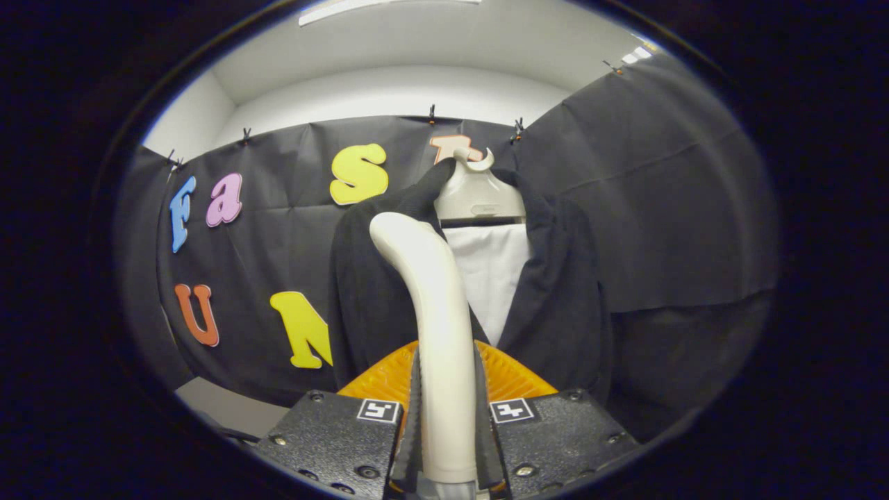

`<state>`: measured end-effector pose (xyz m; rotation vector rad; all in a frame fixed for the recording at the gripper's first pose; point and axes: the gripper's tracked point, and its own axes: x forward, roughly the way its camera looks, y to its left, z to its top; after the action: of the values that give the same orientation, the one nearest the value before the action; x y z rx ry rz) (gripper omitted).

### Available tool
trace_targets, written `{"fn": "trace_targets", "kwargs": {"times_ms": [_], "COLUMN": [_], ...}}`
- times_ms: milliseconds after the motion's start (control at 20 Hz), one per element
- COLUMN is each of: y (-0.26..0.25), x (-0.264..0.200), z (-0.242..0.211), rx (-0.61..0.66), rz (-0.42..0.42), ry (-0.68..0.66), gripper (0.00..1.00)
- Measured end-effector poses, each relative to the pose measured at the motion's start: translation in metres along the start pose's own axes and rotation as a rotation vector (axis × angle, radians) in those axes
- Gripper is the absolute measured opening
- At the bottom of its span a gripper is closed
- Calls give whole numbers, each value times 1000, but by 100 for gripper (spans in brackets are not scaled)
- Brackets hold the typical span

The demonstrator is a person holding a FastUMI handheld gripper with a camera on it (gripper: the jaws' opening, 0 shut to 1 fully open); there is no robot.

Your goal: Iron the clothes twice with a garment steamer, once on the left side and once on the right side.

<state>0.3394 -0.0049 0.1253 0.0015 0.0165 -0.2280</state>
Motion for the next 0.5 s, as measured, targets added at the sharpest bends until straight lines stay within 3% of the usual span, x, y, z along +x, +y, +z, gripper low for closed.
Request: {"fn": "trace_targets", "kwargs": {"times_ms": [500], "y": [-17], "x": [-13], "z": [-59], "rx": [-35], "rz": [-58], "ry": [98], "gripper": [34]}}
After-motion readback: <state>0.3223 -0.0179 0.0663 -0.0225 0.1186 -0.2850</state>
